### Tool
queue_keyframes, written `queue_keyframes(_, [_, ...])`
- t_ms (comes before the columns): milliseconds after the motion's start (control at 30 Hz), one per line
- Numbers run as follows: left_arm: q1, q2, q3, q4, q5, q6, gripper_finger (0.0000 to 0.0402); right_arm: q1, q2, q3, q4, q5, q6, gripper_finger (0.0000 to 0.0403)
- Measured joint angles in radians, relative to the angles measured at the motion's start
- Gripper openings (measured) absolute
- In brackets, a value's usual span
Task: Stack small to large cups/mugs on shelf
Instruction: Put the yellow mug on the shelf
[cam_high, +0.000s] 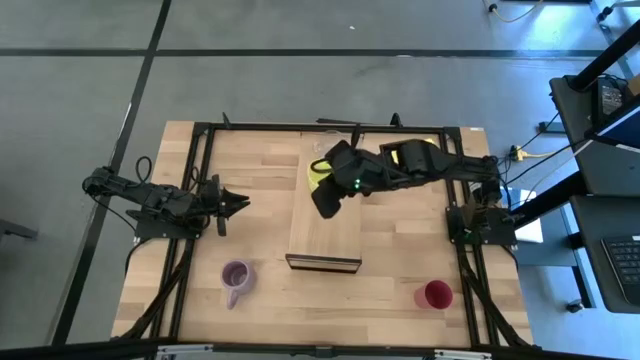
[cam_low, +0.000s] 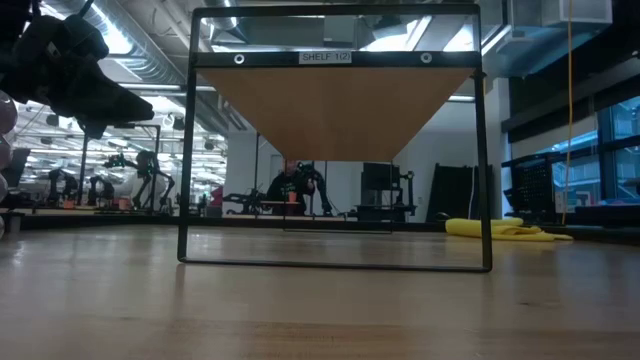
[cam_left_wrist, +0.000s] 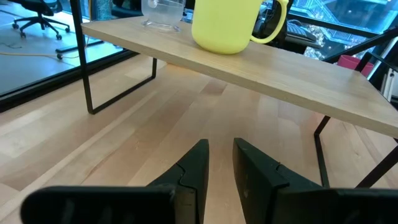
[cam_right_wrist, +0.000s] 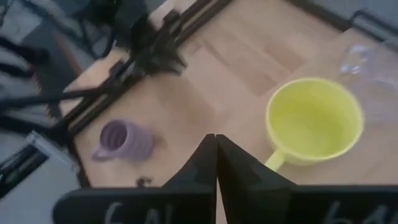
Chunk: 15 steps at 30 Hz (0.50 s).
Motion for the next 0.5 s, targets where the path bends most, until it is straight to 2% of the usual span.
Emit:
queue_keyframes(200, [0.0,0.0,0.0,0.006,-0.001,0.008,0.0068,0.043,0.0,0.0,0.007,0.033,0.103,0.0008])
queue_keyframes(300, [0.0,0.0,0.001,0.1,-0.002,0.026,0.0068,0.079,0.001,0.0,-0.002,0.09,0.138,0.0004])
queue_keyframes(433, [-0.001,-0.001,0.0,0.238,0.096,-0.126,0.0068,0.103,0.001,0.0,-0.027,0.144,0.183,0.0006])
queue_keyframes(500, [0.0,-0.001,0.0,0.304,0.083,-0.136,0.0068,0.103,0.001,0.0,-0.047,0.149,0.182,0.0008])
